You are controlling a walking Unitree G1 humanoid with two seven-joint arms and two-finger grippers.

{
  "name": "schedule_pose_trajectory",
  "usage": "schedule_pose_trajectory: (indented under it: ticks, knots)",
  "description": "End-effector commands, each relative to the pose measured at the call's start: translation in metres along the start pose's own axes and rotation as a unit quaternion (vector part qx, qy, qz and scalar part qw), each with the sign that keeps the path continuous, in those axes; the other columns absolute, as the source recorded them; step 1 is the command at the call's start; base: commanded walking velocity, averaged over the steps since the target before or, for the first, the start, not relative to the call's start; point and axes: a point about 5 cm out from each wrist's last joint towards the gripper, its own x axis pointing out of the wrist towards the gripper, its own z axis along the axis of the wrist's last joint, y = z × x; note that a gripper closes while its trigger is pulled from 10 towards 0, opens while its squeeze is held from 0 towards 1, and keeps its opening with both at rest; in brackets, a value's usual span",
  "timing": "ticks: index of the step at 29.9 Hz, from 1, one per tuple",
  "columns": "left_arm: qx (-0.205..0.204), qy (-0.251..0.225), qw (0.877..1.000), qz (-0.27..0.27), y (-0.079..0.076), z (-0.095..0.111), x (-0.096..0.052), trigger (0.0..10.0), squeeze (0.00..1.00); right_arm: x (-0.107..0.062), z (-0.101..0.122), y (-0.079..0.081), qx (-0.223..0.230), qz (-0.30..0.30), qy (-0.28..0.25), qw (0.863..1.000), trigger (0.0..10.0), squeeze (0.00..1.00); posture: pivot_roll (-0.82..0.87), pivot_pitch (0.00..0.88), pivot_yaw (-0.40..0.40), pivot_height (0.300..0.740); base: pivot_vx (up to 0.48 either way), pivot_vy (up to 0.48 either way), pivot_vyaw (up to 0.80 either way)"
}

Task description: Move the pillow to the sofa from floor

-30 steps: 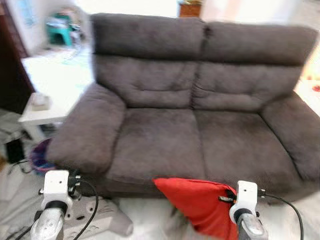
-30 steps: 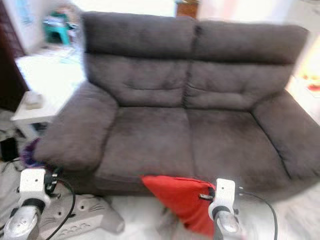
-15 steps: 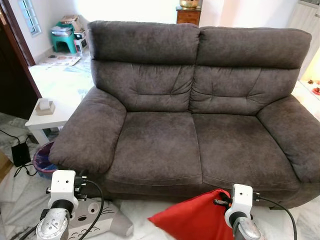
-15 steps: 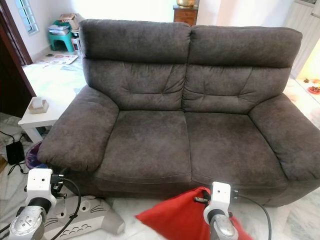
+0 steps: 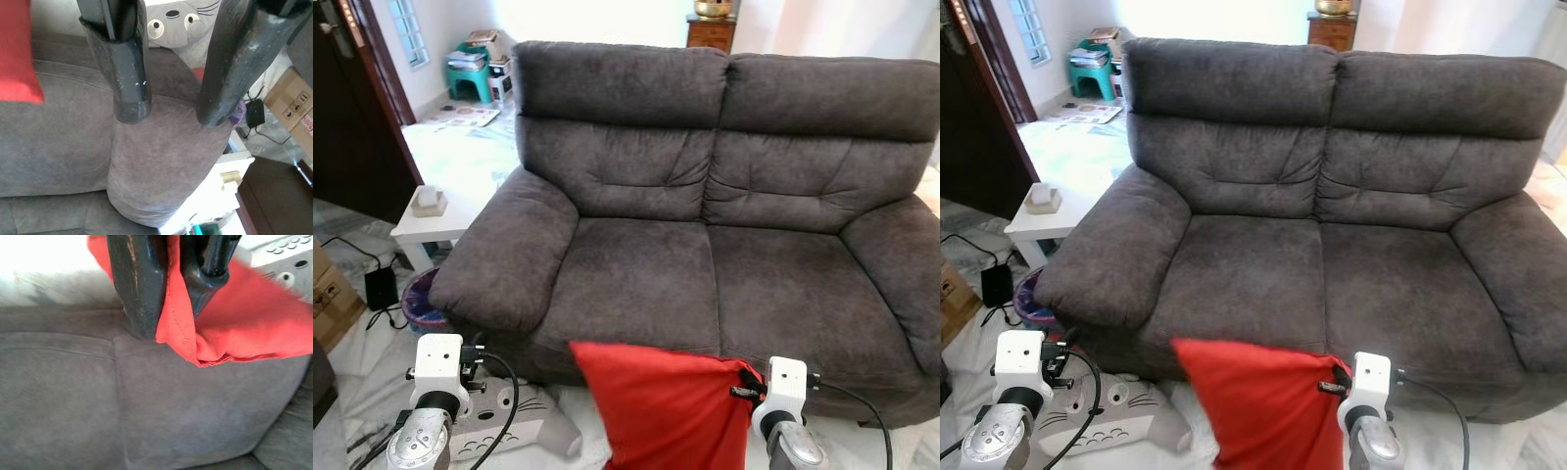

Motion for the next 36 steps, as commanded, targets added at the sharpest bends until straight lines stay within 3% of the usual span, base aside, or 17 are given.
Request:
schedule_pose_trajectory:
  ticks: [1,21,36]
  knots:
    - [-0.003,0.007,1.000,0.004,0.002,-0.002,0.000,10.0,0.00,0.009,0.036,0.007,-0.008,0.016,-0.082,0.996,10.0,0.00,0.16,0.000,-0.019,0.740,0.266,0.000,0.00]
    - [0.001,0.005,1.000,-0.007,-0.001,-0.001,0.003,10.0,0.00,0.009,0.030,0.020,-0.019,0.038,-0.075,0.996,10.0,0.00,0.15,0.000,-0.014,0.740,0.298,0.000,0.00]
    - [0.002,0.006,1.000,-0.023,-0.005,-0.002,0.003,10.0,0.00,0.009,0.031,0.012,-0.022,0.012,-0.072,0.997,10.0,0.00,0.14,0.000,-0.009,0.740,0.321,0.000,0.00]
